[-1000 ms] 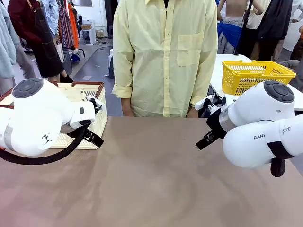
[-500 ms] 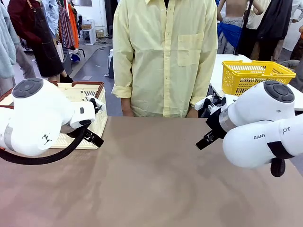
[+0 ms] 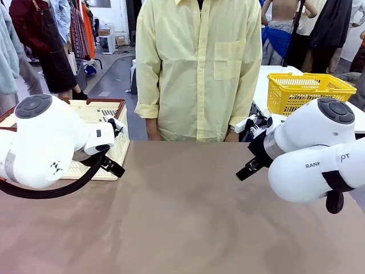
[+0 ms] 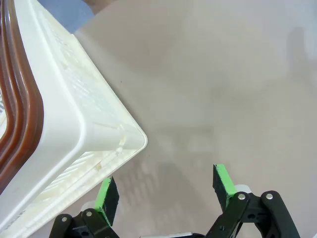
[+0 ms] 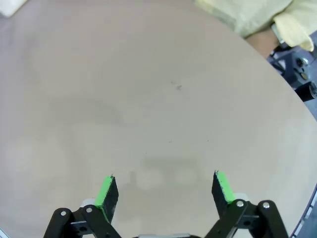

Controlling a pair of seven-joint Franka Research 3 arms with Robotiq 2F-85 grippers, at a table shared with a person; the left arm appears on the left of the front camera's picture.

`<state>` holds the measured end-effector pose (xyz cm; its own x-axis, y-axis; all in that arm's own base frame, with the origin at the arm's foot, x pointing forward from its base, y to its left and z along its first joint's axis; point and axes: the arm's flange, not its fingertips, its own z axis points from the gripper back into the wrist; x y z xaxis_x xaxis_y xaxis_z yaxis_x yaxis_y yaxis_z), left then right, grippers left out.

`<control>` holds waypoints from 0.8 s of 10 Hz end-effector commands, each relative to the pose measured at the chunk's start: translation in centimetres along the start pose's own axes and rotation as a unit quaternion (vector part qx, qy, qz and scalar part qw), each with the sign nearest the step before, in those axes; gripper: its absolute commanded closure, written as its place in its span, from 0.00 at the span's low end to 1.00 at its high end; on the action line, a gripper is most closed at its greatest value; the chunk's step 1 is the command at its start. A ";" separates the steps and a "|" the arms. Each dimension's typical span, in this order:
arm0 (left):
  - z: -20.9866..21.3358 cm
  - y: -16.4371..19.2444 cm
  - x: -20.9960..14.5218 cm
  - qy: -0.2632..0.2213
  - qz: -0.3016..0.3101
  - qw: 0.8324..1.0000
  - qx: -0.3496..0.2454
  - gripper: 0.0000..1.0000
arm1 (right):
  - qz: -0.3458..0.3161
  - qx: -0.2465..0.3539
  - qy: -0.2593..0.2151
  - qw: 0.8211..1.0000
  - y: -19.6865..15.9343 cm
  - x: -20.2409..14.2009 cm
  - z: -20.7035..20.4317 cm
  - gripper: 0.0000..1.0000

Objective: Place the drinks into the Shopping basket.
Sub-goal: Pick up one drink and place it into the Shopping basket.

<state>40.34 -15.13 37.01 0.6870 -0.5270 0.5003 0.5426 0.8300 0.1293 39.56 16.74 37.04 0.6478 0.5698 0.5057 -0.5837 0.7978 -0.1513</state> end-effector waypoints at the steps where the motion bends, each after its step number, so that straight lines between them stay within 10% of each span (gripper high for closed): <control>1: 0.0 0.0 0.0 0.000 0.000 1.000 0.000 0.00 | 0.000 0.000 0.000 1.000 0.0 0.0 0.0 0.00; 6: 0.0 0.0 0.0 0.000 0.000 1.000 0.000 0.00 | 0.000 0.000 0.000 1.000 0.0 0.0 0.0 0.00; 7: 0.1 -0.1 -0.7 0.193 0.038 0.981 0.010 0.00 | -0.029 0.029 -0.001 0.999 0.1 -1.3 0.3 0.00; 8: 1.0 -0.7 -1.1 0.201 0.050 0.976 -0.064 0.00 | -0.049 0.064 0.030 0.996 0.3 -2.8 1.1 0.00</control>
<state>39.59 -13.35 34.86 0.8250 -0.5068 0.2501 0.5006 0.8607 0.0927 39.19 17.00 36.58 0.6948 0.5283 0.4880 -0.5651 0.8208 -0.0841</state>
